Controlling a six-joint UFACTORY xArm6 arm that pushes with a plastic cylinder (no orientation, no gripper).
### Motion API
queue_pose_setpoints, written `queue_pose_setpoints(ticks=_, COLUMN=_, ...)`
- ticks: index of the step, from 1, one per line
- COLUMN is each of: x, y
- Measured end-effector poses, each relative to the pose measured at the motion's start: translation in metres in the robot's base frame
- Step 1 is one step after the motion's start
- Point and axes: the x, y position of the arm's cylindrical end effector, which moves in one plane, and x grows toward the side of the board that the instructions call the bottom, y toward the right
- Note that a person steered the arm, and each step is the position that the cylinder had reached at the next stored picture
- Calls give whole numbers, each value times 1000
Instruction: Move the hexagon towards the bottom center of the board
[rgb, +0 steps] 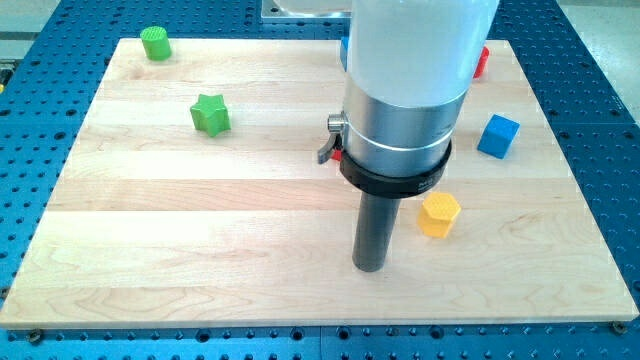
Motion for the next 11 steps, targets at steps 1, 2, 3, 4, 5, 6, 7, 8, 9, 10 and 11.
queue_pose_setpoints(ticks=1, x=-22, y=0)
queue_pose_setpoints(ticks=2, x=-14, y=20)
queue_pose_setpoints(ticks=3, x=0, y=47)
queue_pose_setpoints(ticks=4, x=-3, y=94)
queue_pose_setpoints(ticks=5, x=-45, y=134)
queue_pose_setpoints(ticks=6, x=-42, y=53)
queue_pose_setpoints(ticks=7, x=12, y=-43)
queue_pose_setpoints(ticks=8, x=-19, y=-26)
queue_pose_setpoints(ticks=9, x=-72, y=-18)
queue_pose_setpoints(ticks=10, x=-66, y=-99)
queue_pose_setpoints(ticks=11, x=-41, y=-128)
